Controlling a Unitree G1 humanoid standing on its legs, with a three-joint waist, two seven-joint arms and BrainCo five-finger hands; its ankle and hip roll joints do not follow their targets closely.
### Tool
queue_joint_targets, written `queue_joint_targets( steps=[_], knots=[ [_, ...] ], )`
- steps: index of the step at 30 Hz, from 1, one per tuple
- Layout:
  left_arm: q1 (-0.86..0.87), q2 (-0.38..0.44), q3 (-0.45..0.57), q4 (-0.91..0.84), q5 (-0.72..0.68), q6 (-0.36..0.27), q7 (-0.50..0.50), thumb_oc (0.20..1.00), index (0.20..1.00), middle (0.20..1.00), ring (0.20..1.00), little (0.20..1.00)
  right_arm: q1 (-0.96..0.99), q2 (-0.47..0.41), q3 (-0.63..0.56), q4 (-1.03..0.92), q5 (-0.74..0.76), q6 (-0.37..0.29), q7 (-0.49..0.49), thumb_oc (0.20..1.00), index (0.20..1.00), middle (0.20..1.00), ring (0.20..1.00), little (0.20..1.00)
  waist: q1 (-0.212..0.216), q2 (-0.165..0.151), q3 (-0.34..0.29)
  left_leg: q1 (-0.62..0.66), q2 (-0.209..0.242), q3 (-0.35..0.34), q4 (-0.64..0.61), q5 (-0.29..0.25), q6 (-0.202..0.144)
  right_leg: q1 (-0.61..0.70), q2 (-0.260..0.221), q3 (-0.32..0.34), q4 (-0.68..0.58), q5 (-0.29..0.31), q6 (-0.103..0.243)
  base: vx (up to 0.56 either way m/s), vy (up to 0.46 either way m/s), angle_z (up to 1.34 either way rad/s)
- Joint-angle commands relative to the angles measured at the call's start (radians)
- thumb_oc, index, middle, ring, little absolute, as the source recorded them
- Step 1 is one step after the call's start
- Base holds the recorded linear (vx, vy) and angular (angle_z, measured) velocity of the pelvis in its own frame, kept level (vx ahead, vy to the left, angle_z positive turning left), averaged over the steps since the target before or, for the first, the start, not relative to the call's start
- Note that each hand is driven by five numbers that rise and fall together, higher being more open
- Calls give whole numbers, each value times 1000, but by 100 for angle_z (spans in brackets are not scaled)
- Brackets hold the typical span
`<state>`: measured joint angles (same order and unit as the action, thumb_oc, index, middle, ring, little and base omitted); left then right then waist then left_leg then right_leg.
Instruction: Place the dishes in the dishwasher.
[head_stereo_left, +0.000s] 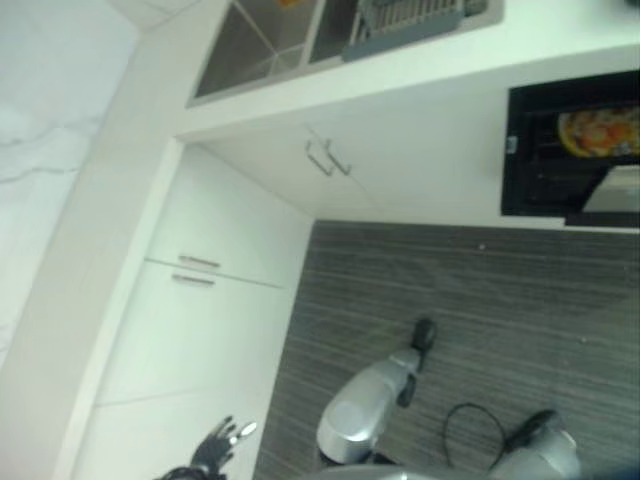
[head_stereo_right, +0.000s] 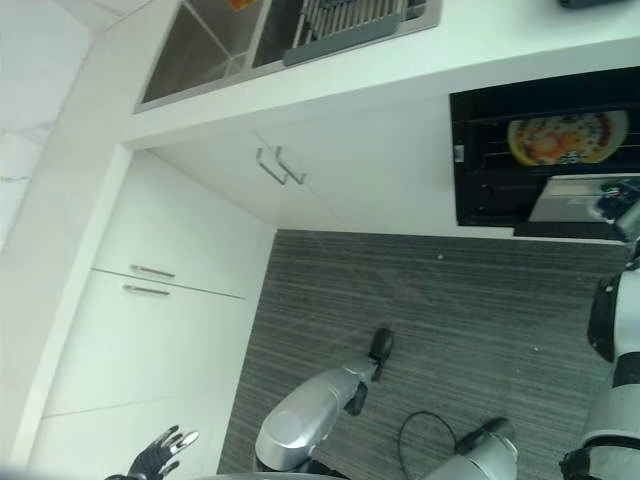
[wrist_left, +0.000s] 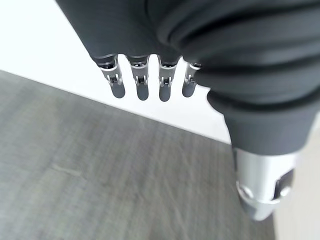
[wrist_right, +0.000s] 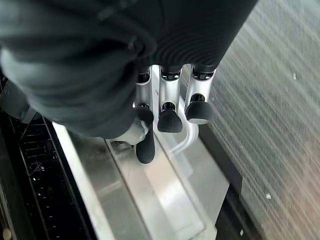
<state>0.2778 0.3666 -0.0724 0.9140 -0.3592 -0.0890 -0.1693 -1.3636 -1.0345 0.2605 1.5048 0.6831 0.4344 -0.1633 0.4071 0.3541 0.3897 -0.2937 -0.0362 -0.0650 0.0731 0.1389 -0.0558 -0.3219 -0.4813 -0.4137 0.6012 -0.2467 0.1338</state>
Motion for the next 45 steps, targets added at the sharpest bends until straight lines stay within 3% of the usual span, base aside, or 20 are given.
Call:
queue_joint_targets(
  steps=[1,4,5,8,9,11,14,17,24,29,30,31,33,35,39,41,45],
  knots=[
    [3,73,-26,49,95,1,-45,1000,1000,1000,1000,1000,-320,-77,189,-198,-79,-129,44,200,200,200,200,200,49,-45,-26,-32,19,-130,-36,25,-50,64,47,10,-20,-31,-8,-83,49,13],
    [44,66,11,81,144,11,-77,1000,1000,1000,1000,1000,-473,-99,313,-192,-153,-171,128,200,200,200,200,200,62,-38,-47,-26,18,-119,-58,38,-49,68,37,-10,-31,-24,-3,-65,136,6],
    [55,64,13,102,152,0,-91,1000,1000,1000,1000,1000,-510,-105,341,-192,-180,-218,148,200,200,200,200,200,62,-32,-52,-22,20,-116,-68,45,-49,67,34,-10,-24,-23,-3,-50,139,5],
    [68,57,22,128,161,-14,-109,1000,1000,1000,1000,1000,-537,-124,375,-201,-201,-262,148,200,200,200,200,200,56,-27,-61,-14,20,-106,-83,52,-49,75,34,-12,-37,-19,1,-50,93,1],
    [70,54,33,146,170,-27,-123,1000,1000,1000,1000,1000,-535,-133,382,-205,-224,-264,139,354,354,354,354,354,54,-26,-62,-10,19,-104,-88,54,-49,79,35,-13,-41,-16,3,-63,93,0],
    [70,49,37,151,174,-29,-132,1000,1000,1000,1000,1000,-530,-140,390,-203,-272,-271,144,1000,1000,1000,1000,1000,52,-24,-66,1,18,-100,-102,59,-49,87,38,-15,-51,-13,3,-53,79,-2],
    [70,60,33,138,173,-26,-149,1000,1000,1000,1000,1000,-520,-161,429,-194,-398,-206,234,1000,1000,1000,1000,1000,49,-33,-69,2,18,-92,-112,61,-49,89,40,-17,-65,-5,7,-76,39,5],
    [67,78,15,121,154,-27,-165,1000,1000,1000,1000,1000,-517,-169,526,-193,-534,-210,284,1000,1000,1000,1000,1000,41,-44,-63,12,24,-84,-127,65,-46,96,53,-12,-86,8,7,-97,28,2],
    [73,153,-26,-5,78,38,-179,1000,1000,1000,1000,1000,-412,-180,647,-209,-779,-56,625,1000,1000,1000,1000,1000,23,-93,-43,38,48,-61,-149,66,-48,163,105,-20,-208,55,14,-95,-13,-4],
    [80,225,12,-35,68,27,-210,1000,1000,1000,1000,1000,-312,-194,679,-242,-929,-85,756,1000,1000,1000,1000,1000,17,-144,-24,41,72,-31,-154,57,-48,220,140,-36,-311,103,27,-84,-83,-6],
    [76,252,30,-47,60,24,-219,1000,1000,1000,1000,1000,-263,-209,674,-285,-914,-117,683,1000,1000,1000,1000,1000,9,-164,-12,39,81,-19,-155,55,-47,236,153,-39,-344,125,34,-83,-125,3],
    [76,259,35,-52,58,26,-221,1000,1000,1000,1000,1000,-250,-211,669,-301,-910,-114,673,1000,1000,1000,1000,1000,7,-168,-11,39,82,-17,-155,54,-46,238,155,-38,-350,129,35,-90,-111,4],
    [71,286,53,-65,25,23,-217,1000,1000,1000,1000,1000,-180,-221,626,-415,-877,-71,594,1000,1000,1000,1000,1000,-9,-195,-1,34,89,-3,-154,48,-43,251,166,-31,-383,148,42,-76,-68,-4],
    [57,296,78,-111,-15,58,-196,1000,1000,1000,1000,1000,-51,-238,528,-589,-856,-1,533,1000,1000,1000,1000,1000,-35,-217,11,29,97,15,-155,42,-38,260,179,-18,-414,165,47,-77,-55,-12],
    [51,316,84,-238,-84,130,-124,1000,1000,1000,1000,1000,303,-215,214,-849,-820,54,468,1000,1000,1000,1000,1000,-81,-257,20,28,113,62,-158,25,-33,286,200,-1,-491,204,59,-77,-38,-17],
    [44,344,105,-309,-132,175,-86,1000,1000,1000,1000,1000,474,-167,66,-909,-803,39,413,1000,1000,1000,1000,1000,-92,-272,18,23,125,88,-158,31,-22,304,207,-5,-532,245,58,-106,-32,-22],
    [40,384,155,-446,-202,252,-3,1000,1000,1000,1000,1000,733,-94,-113,-1023,-716,15,348,1000,1000,1000,1000,1000,-102,-304,2,37,135,109,-158,15,-21,349,216,1,-574,262,62,7,-97,-20]
  ],
)
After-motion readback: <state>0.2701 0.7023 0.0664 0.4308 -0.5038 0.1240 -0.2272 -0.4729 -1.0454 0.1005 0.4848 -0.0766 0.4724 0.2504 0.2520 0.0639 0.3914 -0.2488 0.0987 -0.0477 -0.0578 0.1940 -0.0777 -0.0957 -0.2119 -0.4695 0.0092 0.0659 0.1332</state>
